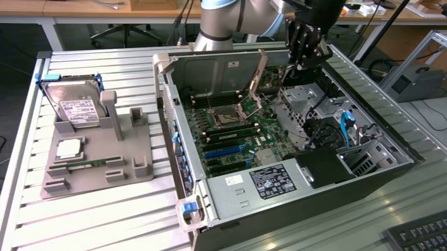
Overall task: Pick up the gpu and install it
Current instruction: 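Insert the gpu into the slot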
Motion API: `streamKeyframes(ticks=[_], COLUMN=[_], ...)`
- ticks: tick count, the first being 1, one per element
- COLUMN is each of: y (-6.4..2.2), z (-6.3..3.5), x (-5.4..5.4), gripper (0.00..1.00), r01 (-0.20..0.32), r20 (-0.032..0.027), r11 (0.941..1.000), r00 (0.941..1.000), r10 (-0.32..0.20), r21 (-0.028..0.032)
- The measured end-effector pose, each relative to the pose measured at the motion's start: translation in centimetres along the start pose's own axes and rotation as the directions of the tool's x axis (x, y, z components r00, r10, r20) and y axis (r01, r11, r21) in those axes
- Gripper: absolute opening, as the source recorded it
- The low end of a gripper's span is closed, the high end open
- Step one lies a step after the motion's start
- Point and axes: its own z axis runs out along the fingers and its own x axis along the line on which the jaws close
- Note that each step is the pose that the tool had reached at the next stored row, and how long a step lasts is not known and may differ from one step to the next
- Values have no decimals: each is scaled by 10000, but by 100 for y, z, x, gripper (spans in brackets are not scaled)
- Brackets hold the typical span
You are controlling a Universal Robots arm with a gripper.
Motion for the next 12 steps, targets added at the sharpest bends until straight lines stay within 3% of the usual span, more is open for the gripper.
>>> streamKeyframes(ticks=[12], y=[1], z=[4], x=[0], gripper=[27], r01=[654], r20=[67], r11=[9979], r00=[9978], r10=[-654], r21=[-20])
